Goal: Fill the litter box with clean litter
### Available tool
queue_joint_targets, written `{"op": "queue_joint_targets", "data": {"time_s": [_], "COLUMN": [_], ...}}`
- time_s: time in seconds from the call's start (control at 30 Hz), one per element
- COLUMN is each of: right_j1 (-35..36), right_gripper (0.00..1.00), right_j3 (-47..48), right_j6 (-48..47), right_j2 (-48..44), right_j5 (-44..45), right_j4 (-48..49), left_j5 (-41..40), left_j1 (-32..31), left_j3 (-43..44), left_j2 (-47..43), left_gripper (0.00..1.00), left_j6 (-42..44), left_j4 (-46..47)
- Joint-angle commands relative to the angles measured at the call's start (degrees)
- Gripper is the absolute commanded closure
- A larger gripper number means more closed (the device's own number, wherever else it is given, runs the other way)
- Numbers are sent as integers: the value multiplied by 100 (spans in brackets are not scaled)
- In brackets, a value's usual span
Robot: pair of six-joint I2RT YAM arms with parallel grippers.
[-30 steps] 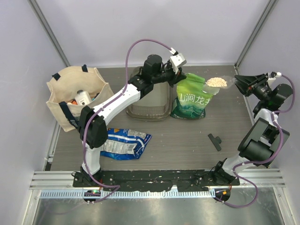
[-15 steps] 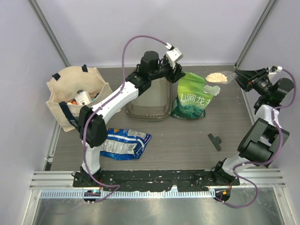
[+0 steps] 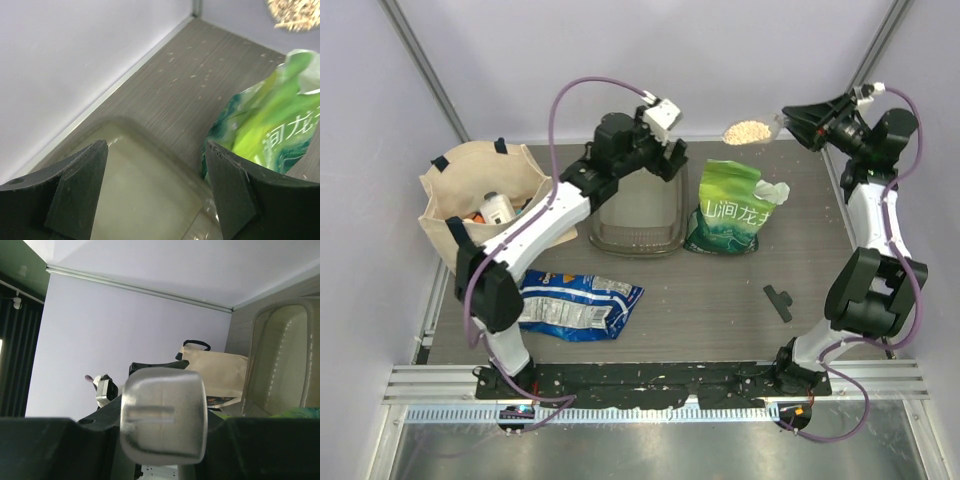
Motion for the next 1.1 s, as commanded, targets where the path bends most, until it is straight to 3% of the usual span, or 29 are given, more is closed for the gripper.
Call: {"op": "queue_joint_targets", "data": {"time_s": [0.0, 0.17, 0.37, 0.6, 1.07], "right_j1": [437, 1088, 1816, 2538, 2908], "right_gripper": [99, 99, 99, 99, 99], "right_j3": [831, 1605, 2624, 3978, 5394], "right_j6": [-377, -737, -1282, -2512, -4937], "right_j2": [470, 1279, 2262, 3326, 4136], "right_j5": [324, 473, 552, 781, 2310], "right_j4": [-720, -1142, -1713, -2741, -4675], "left_j5": [-895, -1009, -808, -658, -483], "left_j1": [475, 985, 1082, 1082, 1082], "left_j3": [-705, -2004, -2718, -3035, -3273], "left_j2": [-1377, -2460, -3261, -3490, -3648], "left_gripper": [16, 14, 16, 17, 17], "left_j6": [-277, 198, 198, 101, -30], "left_j4": [-514, -910, -1262, -1236, -955]}}
